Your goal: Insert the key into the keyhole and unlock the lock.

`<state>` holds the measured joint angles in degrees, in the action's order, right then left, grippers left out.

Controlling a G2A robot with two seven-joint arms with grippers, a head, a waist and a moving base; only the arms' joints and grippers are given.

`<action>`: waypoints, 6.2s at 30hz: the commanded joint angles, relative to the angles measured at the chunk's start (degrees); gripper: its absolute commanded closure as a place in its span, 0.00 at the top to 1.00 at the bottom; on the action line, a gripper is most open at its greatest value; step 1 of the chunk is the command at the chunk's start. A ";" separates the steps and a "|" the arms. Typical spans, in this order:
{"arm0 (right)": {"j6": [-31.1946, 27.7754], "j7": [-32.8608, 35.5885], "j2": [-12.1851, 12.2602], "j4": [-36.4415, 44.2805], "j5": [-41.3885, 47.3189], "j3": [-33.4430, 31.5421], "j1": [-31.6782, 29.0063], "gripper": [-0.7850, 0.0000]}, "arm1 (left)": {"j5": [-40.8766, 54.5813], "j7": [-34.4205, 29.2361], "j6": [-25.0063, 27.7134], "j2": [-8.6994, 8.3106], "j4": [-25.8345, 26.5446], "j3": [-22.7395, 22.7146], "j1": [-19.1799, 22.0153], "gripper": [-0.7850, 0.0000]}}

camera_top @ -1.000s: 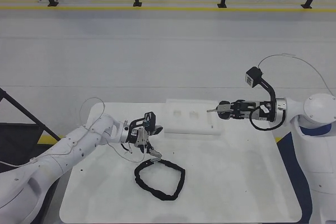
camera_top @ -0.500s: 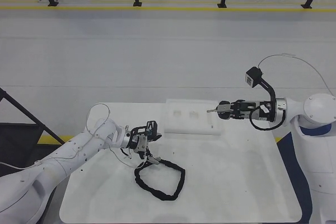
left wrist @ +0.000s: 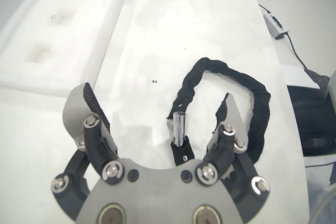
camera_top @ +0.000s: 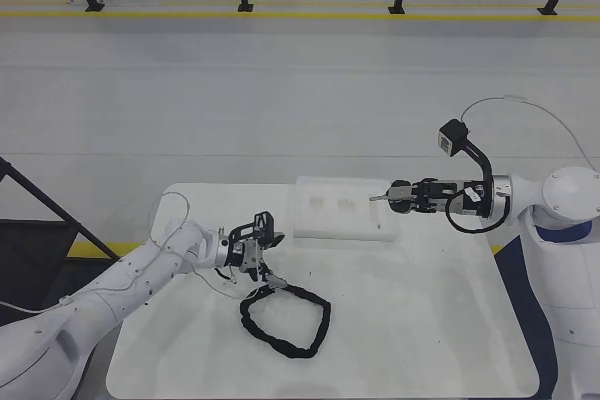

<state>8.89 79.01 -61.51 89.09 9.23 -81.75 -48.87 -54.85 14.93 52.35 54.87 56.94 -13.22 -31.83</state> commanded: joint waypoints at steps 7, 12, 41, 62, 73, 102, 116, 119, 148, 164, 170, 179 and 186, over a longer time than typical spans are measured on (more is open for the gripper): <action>0.00 0.00 0.00 0.00 0.00 0.00 0.00 0.00 | -10.83 11.89 -2.10 -2.72 0.59 -2.63 -5.09 1.00; 0.00 0.00 0.00 0.00 0.00 0.00 0.00 0.00 | -16.49 17.30 -3.96 -3.45 1.15 -3.19 -8.17 1.00; 0.00 0.00 0.00 0.00 0.00 0.00 0.00 0.00 | -29.16 24.07 -12.23 2.72 -8.36 -4.47 -10.96 0.24; 0.00 0.00 0.00 0.00 0.00 0.00 0.00 0.00 | -31.79 31.94 -10.61 -0.06 -0.19 -12.12 -10.87 0.00; 7.04 3.13 0.60 3.72 0.05 2.92 -0.69 0.00 | -27.24 22.30 -9.72 -3.53 15.99 -21.16 -12.91 0.00; 18.17 -1.78 4.37 17.57 -1.48 6.70 -2.31 0.00 | -25.17 24.93 -14.41 -0.34 24.91 -23.88 -13.81 0.00; 16.86 -3.38 4.72 21.59 -3.36 7.76 -3.15 0.00 | -21.34 24.29 -14.55 -0.16 25.11 -24.89 -16.00 0.00; 18.13 -2.85 5.04 24.72 -6.47 9.20 -2.89 0.00 | -18.59 25.98 -12.48 0.51 24.69 -24.52 -16.58 0.00; 26.23 -9.84 10.88 35.04 -17.01 15.59 -1.60 0.00 | -27.42 38.07 -12.51 8.87 11.32 -18.48 -11.18 0.00; 31.62 -15.23 14.45 34.11 -11.39 19.81 1.59 0.00 | -31.19 36.83 -16.01 9.47 12.84 -21.22 -12.93 0.00; 33.10 -16.71 15.82 34.35 -11.85 22.48 3.43 0.00 | -31.06 36.11 -15.04 9.57 13.08 -22.33 -13.54 0.00; 35.37 -18.99 17.35 34.80 -12.53 28.44 7.58 0.00 | -30.61 34.08 -13.76 9.78 13.50 -23.88 -14.27 0.00; 37.90 -21.51 18.21 34.47 -12.56 33.73 11.36 0.00 | -30.57 32.23 -12.90 9.97 14.02 -24.83 -14.80 0.00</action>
<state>46.50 57.76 -43.39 123.66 -3.52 -48.64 -37.99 -85.30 47.42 39.38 64.82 70.88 -37.96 -46.59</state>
